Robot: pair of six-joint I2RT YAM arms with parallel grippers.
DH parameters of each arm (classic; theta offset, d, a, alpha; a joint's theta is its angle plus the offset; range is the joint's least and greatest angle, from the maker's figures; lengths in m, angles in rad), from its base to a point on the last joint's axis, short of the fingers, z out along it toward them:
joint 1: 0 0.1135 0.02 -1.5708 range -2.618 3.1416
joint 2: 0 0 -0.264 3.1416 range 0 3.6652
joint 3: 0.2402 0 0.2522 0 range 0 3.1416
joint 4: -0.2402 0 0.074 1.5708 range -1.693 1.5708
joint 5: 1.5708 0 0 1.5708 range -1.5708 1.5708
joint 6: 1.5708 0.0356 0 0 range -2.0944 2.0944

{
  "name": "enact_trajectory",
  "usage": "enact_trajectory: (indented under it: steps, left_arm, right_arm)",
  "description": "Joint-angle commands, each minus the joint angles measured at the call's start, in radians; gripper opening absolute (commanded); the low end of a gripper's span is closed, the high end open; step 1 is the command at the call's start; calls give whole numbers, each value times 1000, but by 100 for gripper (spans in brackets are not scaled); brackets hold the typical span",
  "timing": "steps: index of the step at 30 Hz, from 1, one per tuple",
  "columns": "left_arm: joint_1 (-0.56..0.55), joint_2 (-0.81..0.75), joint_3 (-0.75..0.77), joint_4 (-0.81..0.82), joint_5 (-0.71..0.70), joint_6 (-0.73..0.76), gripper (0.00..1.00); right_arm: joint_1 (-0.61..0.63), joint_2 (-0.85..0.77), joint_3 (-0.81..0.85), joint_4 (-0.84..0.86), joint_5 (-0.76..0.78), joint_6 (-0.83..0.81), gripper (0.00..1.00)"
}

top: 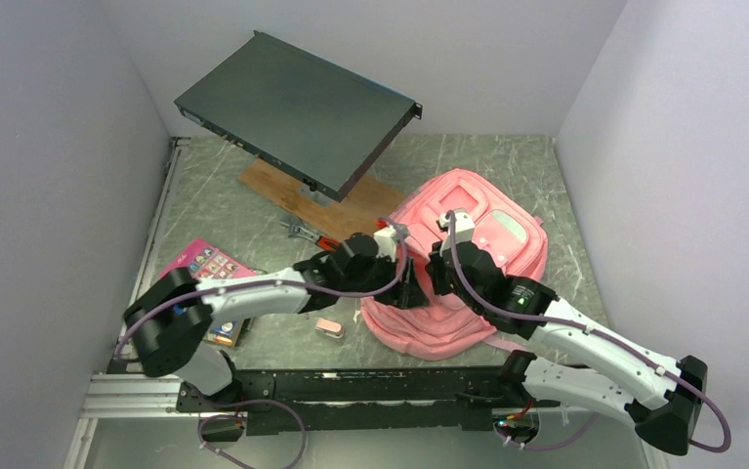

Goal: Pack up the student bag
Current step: Place the stationery in the student bag, then pick up the stationery from the center of the board.

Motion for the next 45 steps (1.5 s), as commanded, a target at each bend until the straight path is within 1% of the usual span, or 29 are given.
enact_trajectory:
  steps: [1,3,6,7,8,10,12,13,17,22,25,27,31,37,41,42,45]
  left_arm:
    - [20,-228,-86,-66,-78,56,89]
    - [20,-330,-125,-127,-127,80,99]
    - [37,-464,-156,-294,-227,75,100]
    - [47,-504,-157,-374,-264,34,100]
    - [60,-554,-152,-496,-294,-15,100]
    - [84,-611,-138,-713,-420,-169,100]
    - [107,-661,-153,-857,-465,-329,100]
    - [115,-686,-174,-886,-463,-392,100]
    - [168,-758,-276,-901,-357,-615,99]
    - [227,-783,-406,-775,-206,-734,100]
    - [262,-738,-444,-682,-136,-769,98]
    - [280,-684,-439,-656,-94,-785,95]
    - [315,-552,-413,-642,-66,-770,88]
    - [388,-430,-419,-593,-23,-778,80]
    - [390,-396,-417,-565,-24,-789,62]
    - [390,-392,-407,-575,-32,-780,59]
    - [390,-395,-371,-639,-74,-749,55]
  right_arm:
    - [5,11,55,91,30,-13,0]
    - [4,9,37,112,35,-27,0]
    - [2,18,32,122,34,-36,0]
    - [2,26,40,115,29,-35,0]
    - [2,34,49,107,20,-33,0]
    - [2,42,60,97,13,-29,0]
    - [3,39,50,110,14,-32,0]
    - [2,35,41,122,15,-34,0]
    - [1,47,39,135,6,-23,0]
    - [1,64,49,134,-11,-27,0]
    - [1,58,53,132,-13,-27,0]
    - [1,53,55,125,-21,-20,0]
    - [1,40,43,124,-17,-15,0]
    - [1,37,39,136,-25,-8,0]
    - [1,34,25,146,-17,-14,0]
    - [1,34,22,147,-13,-15,0]
    - [1,38,24,141,-15,-13,0]
